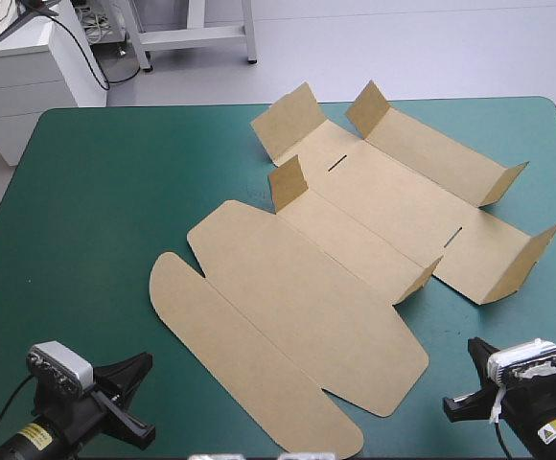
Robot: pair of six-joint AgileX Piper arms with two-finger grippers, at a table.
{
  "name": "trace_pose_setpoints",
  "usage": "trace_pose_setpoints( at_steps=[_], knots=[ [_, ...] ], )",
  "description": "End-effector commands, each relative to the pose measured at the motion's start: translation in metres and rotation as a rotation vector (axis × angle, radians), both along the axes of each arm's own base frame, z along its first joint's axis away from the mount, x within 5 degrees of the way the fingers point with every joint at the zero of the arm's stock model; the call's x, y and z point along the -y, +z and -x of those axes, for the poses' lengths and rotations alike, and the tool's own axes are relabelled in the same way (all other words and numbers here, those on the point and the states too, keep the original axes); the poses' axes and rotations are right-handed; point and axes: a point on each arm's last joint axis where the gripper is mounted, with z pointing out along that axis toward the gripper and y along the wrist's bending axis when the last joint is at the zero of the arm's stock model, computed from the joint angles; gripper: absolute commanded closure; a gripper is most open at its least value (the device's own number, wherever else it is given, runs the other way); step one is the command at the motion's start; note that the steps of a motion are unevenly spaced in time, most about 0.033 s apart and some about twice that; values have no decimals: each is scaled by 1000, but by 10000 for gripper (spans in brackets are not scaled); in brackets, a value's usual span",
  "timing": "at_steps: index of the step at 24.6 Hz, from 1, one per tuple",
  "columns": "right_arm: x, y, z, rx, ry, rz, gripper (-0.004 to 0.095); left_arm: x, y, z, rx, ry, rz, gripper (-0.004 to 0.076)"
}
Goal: Fold the box
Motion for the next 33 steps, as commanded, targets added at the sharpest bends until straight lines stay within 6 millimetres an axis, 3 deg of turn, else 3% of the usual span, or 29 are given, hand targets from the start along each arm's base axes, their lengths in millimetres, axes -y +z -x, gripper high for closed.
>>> trace_pose_setpoints(
  at_steps=[1,6,10,16,21,25,33],
  knots=[
    [1,13,-4,69,-20,-18,927,1,13,-4,43,18,61,732],
    [1,19,-2,80,-11,7,927,1,13,-4,43,18,61,732],
    [1,55,-4,88,-5,29,927,1,13,-4,44,20,61,732],
    [-1,112,-39,-35,37,-20,927,1,13,-4,44,20,61,732],
    [5,140,-73,-122,-35,-66,927,1,13,-4,44,20,61,732],
    [10,147,-101,-237,-76,-74,927,1,13,-4,44,20,61,732],
    [13,140,-146,-359,-110,-119,916,1,13,-4,45,21,62,732]
  ],
)
